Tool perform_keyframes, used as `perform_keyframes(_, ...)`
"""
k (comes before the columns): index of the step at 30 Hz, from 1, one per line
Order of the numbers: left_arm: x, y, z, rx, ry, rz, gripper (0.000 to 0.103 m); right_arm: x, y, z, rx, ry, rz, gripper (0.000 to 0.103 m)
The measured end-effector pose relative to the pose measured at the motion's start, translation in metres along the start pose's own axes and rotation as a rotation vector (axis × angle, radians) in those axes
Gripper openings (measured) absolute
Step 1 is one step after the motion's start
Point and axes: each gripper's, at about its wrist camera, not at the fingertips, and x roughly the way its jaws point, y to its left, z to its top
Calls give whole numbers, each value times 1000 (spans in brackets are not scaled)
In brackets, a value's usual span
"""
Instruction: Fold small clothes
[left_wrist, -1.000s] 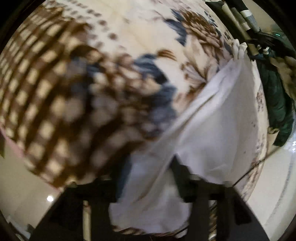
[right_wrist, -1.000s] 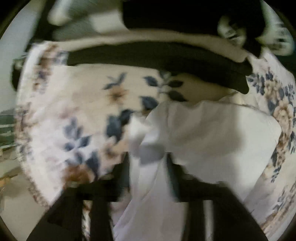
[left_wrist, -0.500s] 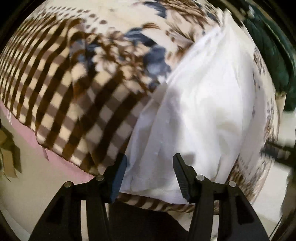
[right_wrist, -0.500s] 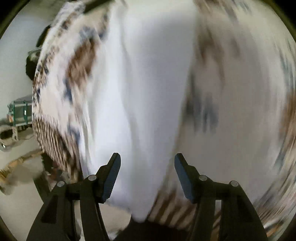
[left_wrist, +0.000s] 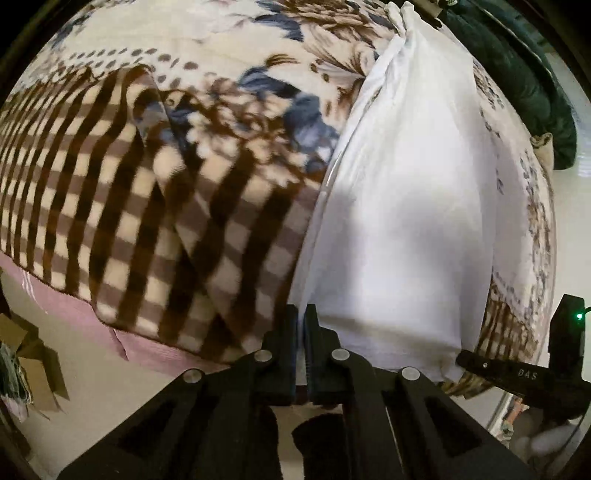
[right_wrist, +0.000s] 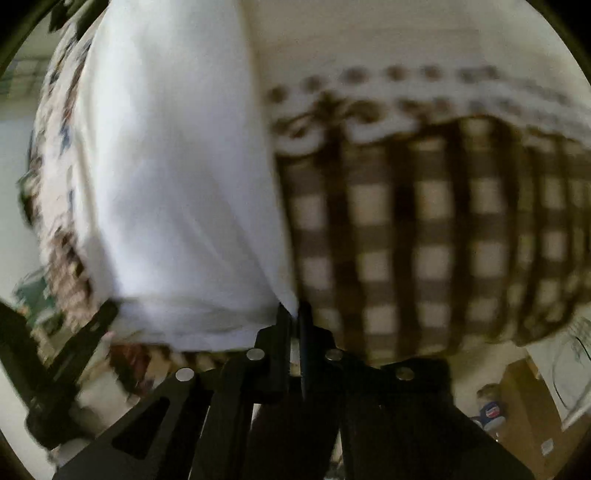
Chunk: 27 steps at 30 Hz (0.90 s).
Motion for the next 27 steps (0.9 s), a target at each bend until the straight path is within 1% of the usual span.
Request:
perform_keyframes(4, 15, 1, 12, 50, 53, -9, 2, -5, -1, -10, 12, -18, -41, 3)
perform_keyframes(7, 22, 5, 19, 49, 94, -28, 3, 0, 3, -12, 9, -6, -71, 3)
perform_keyframes(8, 16, 5, 22, 41, 103, -45, 4, 6, 11, -10, -2, 27, -71, 3)
perform_keyframes(9, 5, 5, 26, 38, 103, -65, 5, 6, 17, -10, -9, 42, -73, 4)
perform_keyframes(10, -10, 6, 29, 39, 106, -68, 7, 1, 18, -8, -12, 51, -67, 4)
perform_keyframes(11, -21, 4, 34, 36, 102, -67, 10, -10, 20, -5, -11, 62, -32, 7)
perform_keyframes(12, -32, 1, 40, 34, 88, -78, 23, -21, 21, -1, -10, 66, -6, 17)
perform_keyframes(13, -48, -5, 53, 35, 60, -99, 46, -34, 23, 2, -11, 57, 13, 27)
perform_keyframes(14, -59, -11, 66, 39, 34, -124, 59, -53, 27, 8, -20, 30, 24, 50)
perform_keyframes(15, -69, -20, 84, 47, -2, -152, 73, -69, 30, 14, -30, 7, 37, 61)
perform_keyframes(17, -79, -37, 119, 61, -59, -190, 73, -100, 38, 35, -50, -38, 67, 61)
perform_keyframes(19, -78, -59, 171, 87, -108, -219, 73, -131, 52, 71, -71, -101, 95, 62)
perform_keyframes(20, -77, -70, 199, 103, -144, -221, 73, -142, 54, 89, -75, -120, 109, 62)
perform_keyframes(21, -71, -87, 233, 125, -173, -222, 73, -156, 60, 117, -82, -162, 115, 62)
perform_keyframes(22, -67, -93, 254, 134, -185, -229, 73, -168, 61, 140, -91, -185, 119, 62)
perform_keyframes(23, -55, -107, 289, 148, -191, -244, 73, -177, 67, 174, -111, -213, 129, 62)
perform_keyframes(24, -43, -118, 318, 153, -199, -222, 73, -181, 73, 200, -117, -238, 132, 62)
perform_keyframes(25, -35, -126, 336, 158, -200, -226, 73, -184, 77, 235, -124, -263, 137, 62)
perform_keyframes(26, -20, -138, 364, 157, -194, -236, 73, -180, 91, 270, -130, -267, 142, 62)
perform_keyframes(27, -7, -145, 385, 145, -187, -213, 73, -179, 93, 298, -129, -275, 155, 62)
